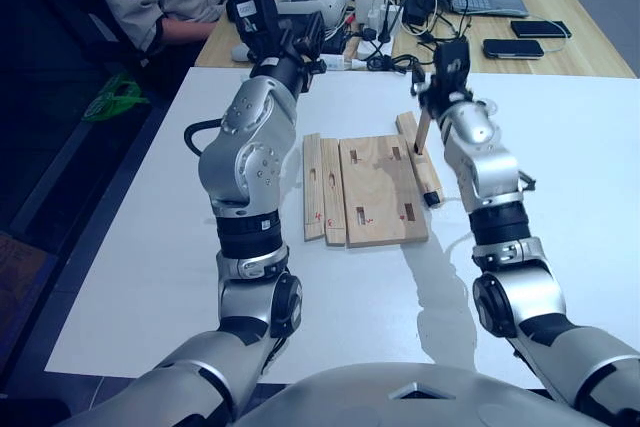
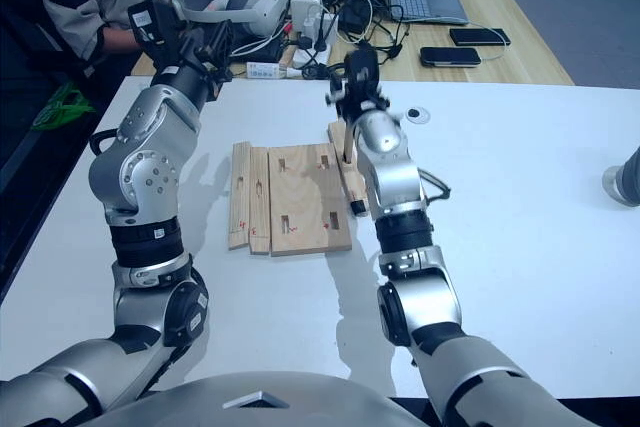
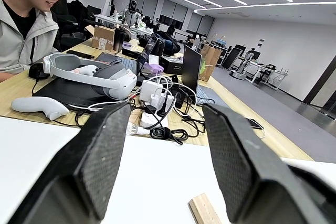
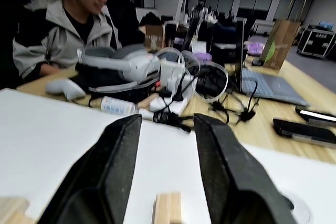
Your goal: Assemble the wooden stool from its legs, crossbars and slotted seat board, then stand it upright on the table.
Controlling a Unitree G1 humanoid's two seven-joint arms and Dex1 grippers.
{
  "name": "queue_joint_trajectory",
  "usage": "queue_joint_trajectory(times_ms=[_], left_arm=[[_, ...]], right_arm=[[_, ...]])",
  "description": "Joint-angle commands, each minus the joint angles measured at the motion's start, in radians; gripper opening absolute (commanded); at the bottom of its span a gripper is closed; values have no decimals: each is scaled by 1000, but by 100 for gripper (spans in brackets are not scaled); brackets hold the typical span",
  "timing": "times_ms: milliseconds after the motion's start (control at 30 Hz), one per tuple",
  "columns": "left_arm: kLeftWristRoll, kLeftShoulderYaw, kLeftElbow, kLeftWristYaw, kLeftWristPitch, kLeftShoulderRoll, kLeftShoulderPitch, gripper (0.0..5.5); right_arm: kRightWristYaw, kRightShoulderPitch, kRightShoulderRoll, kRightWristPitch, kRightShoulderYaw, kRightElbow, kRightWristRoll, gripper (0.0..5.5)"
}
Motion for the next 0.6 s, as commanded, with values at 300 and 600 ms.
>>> queue_joint_trajectory(times_ms=[300, 600], left_arm=[[-13, 3, -15, 10, 15, -1, 11, 254], [-12, -5, -5, 9, 17, -5, 6, 254]], right_arm=[[-6, -184, -32, -118, -88, 350, 30, 182], [57, -182, -15, -92, -82, 660, 41, 182]])
